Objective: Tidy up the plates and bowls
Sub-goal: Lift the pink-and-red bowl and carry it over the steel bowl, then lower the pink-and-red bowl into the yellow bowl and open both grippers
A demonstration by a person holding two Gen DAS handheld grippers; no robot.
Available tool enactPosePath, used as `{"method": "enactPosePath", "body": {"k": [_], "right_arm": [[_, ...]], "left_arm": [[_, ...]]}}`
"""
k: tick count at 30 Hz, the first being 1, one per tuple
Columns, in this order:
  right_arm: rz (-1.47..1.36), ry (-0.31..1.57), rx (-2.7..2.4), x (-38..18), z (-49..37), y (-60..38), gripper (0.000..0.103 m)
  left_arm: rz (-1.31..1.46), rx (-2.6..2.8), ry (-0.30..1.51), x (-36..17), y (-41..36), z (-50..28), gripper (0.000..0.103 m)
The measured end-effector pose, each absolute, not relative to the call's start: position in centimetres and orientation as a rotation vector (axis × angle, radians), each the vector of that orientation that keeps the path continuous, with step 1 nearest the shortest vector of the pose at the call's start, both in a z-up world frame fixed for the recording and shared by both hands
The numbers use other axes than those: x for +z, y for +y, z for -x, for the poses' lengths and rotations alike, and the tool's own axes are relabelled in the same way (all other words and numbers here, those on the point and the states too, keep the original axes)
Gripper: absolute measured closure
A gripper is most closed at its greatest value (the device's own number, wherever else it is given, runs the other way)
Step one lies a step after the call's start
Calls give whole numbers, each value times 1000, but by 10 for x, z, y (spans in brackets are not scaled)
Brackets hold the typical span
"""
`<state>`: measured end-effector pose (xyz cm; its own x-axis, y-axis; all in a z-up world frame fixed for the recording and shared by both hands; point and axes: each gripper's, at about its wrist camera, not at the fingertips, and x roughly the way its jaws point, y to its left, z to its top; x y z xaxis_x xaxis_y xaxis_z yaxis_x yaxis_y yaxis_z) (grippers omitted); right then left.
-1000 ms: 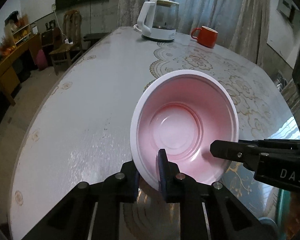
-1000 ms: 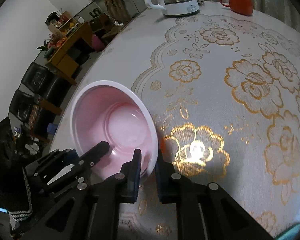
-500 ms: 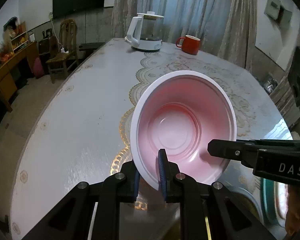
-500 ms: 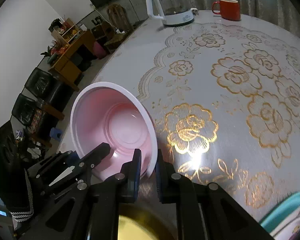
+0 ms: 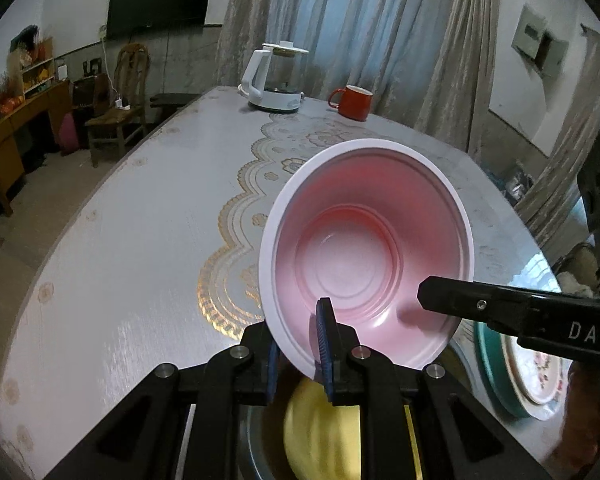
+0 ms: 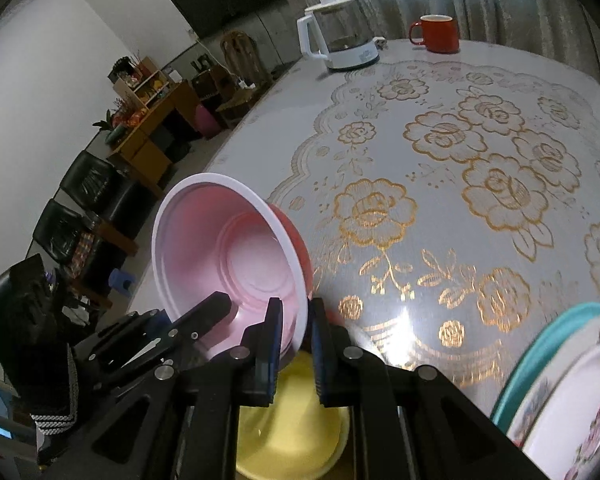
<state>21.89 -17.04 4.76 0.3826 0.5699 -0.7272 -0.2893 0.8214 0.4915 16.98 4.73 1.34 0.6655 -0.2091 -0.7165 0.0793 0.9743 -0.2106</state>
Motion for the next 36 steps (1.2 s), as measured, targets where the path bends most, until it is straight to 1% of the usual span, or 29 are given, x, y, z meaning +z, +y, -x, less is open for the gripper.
{"method": "enactPosePath", "body": {"k": [7,8,17,23,30,36], "right_arm": [[-372,1015,574,48,-182,-184,90],[-383,1015,576,47,-178,-185,89],[-441,1035,571,32,-149,-196,88],[-433,1064,565,22,-140,-198,88],[-318,1053,528,16,-133,-192,88],[-306,1065,515,9,-132,-192,88]], "left_arm": [[188,-183,815,13,41,-136,86],[186,-184,817,12,41,-132,86],[174,-200,839,1,33,-106,86],[150,-201,858,-4,28,-99,86],[99,-192,870,-10,19,-94,86],[95,-196,880,-13,18,-93,86]]}}
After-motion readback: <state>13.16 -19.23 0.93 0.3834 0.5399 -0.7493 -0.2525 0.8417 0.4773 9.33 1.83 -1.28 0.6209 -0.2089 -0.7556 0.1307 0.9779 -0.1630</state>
